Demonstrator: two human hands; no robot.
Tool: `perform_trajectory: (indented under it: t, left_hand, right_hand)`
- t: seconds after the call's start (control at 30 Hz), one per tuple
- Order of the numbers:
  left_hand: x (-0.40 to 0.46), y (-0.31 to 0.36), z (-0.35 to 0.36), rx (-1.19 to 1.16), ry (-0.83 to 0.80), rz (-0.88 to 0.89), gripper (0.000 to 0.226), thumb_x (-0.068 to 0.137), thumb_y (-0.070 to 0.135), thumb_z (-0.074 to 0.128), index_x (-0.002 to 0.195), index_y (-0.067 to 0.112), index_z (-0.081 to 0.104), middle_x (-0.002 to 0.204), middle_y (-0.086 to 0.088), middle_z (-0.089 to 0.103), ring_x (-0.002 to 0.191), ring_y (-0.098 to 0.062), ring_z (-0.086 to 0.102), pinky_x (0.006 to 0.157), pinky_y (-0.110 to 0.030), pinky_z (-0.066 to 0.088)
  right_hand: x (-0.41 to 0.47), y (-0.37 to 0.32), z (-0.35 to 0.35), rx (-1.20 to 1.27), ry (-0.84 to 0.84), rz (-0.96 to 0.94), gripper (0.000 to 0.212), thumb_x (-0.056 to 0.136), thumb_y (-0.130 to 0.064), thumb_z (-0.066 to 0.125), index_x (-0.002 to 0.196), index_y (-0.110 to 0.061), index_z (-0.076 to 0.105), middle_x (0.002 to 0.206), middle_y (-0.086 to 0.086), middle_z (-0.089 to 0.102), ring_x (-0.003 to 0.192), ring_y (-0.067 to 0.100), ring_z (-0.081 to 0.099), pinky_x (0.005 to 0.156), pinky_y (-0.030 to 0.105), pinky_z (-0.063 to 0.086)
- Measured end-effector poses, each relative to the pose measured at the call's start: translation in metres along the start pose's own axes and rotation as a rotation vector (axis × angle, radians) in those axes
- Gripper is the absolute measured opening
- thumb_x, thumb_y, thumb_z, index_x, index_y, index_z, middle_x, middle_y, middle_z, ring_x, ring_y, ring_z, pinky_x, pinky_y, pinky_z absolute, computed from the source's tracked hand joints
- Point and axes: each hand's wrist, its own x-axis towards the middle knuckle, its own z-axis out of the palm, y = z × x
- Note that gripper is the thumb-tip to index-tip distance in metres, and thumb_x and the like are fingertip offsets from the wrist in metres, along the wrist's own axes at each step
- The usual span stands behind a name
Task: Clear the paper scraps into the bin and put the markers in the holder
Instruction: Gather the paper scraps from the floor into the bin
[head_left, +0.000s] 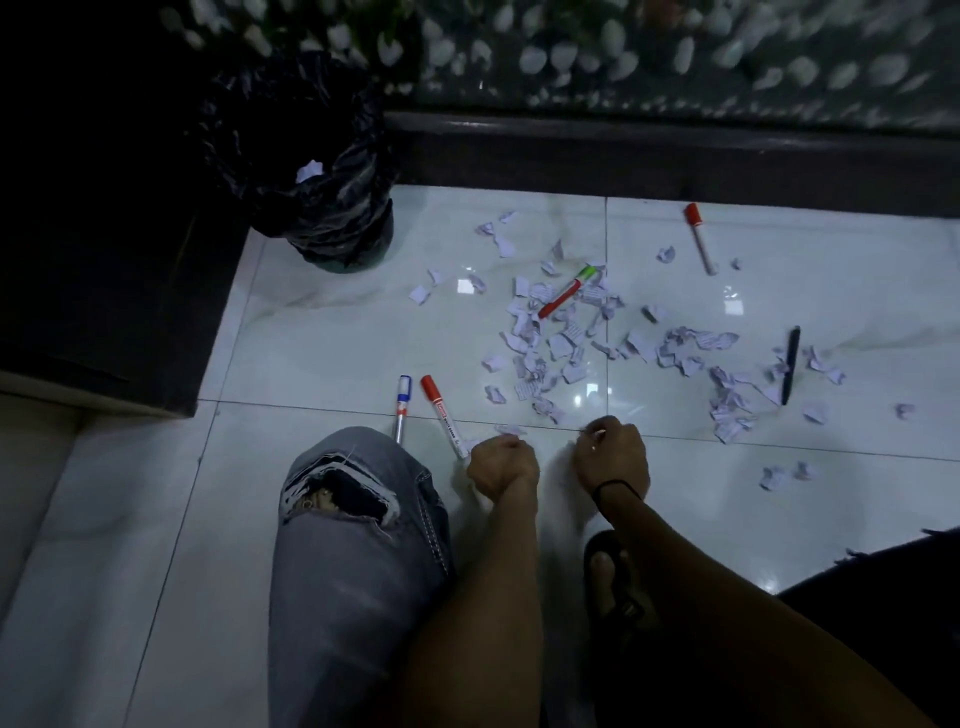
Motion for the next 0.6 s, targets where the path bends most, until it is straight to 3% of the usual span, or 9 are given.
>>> perform_trajectory:
  t: [0.13, 0.27, 0.33, 0.5, 0.6]
  left_hand:
    - [-0.011, -0.001, 0.003, 0.037, 0.064, 0.107, 0.023, 0.088, 0.015, 0.064, 0.108, 0.009, 0.073, 0.109, -0.014, 0.074, 0.104, -0.033, 0.069, 0.084, -0.035, 0.055]
    - [-0.009, -0.013, 0.003, 0.033, 0.176, 0.148, 0.058, 0.08, 0.015, 0.068, 0.135, 0.009, 0.051, 0.134, -0.017, 0.056, 0.12, -0.036, 0.058, 0.095, -0.043, 0.05]
    - [-0.01, -0.011, 0.005, 0.097, 0.154, 0.143, 0.068, 0.08, 0.016, 0.067, 0.143, 0.007, 0.043, 0.143, -0.018, 0.047, 0.13, -0.036, 0.049, 0.101, -0.044, 0.046]
    - [-0.006, -0.002, 0.012, 0.084, 0.046, 0.146, 0.059, 0.083, 0.01, 0.063, 0.138, 0.001, 0.044, 0.142, -0.019, 0.046, 0.127, -0.037, 0.05, 0.1, -0.04, 0.046]
    - [-0.004, 0.002, 0.02, 0.066, -0.059, 0.24, 0.048, 0.084, 0.004, 0.058, 0.132, 0.003, 0.052, 0.134, -0.016, 0.053, 0.123, -0.033, 0.053, 0.099, -0.033, 0.045]
  right_hand:
    - [-0.004, 0.029, -0.012, 0.059, 0.021, 0.294, 0.028, 0.088, -0.029, 0.058, 0.111, -0.013, 0.055, 0.12, 0.014, 0.052, 0.112, 0.036, 0.055, 0.089, 0.042, 0.047]
    - [-0.01, 0.031, -0.005, 0.12, 0.002, 0.376, 0.03, 0.091, -0.027, 0.055, 0.114, -0.008, 0.051, 0.123, 0.017, 0.049, 0.113, 0.038, 0.054, 0.089, 0.04, 0.045]
    - [-0.012, 0.024, 0.002, 0.144, -0.012, 0.382, 0.036, 0.091, -0.03, 0.056, 0.118, -0.006, 0.05, 0.125, 0.018, 0.049, 0.115, 0.038, 0.054, 0.091, 0.041, 0.045]
    - [-0.01, 0.007, 0.013, 0.197, -0.016, 0.396, 0.037, 0.093, -0.027, 0.056, 0.121, -0.005, 0.049, 0.128, 0.02, 0.05, 0.116, 0.037, 0.054, 0.093, 0.038, 0.045]
    - [-0.004, -0.004, 0.017, 0.299, -0.04, 0.372, 0.036, 0.092, -0.022, 0.057, 0.123, -0.005, 0.054, 0.127, 0.017, 0.055, 0.117, 0.035, 0.055, 0.091, 0.032, 0.044]
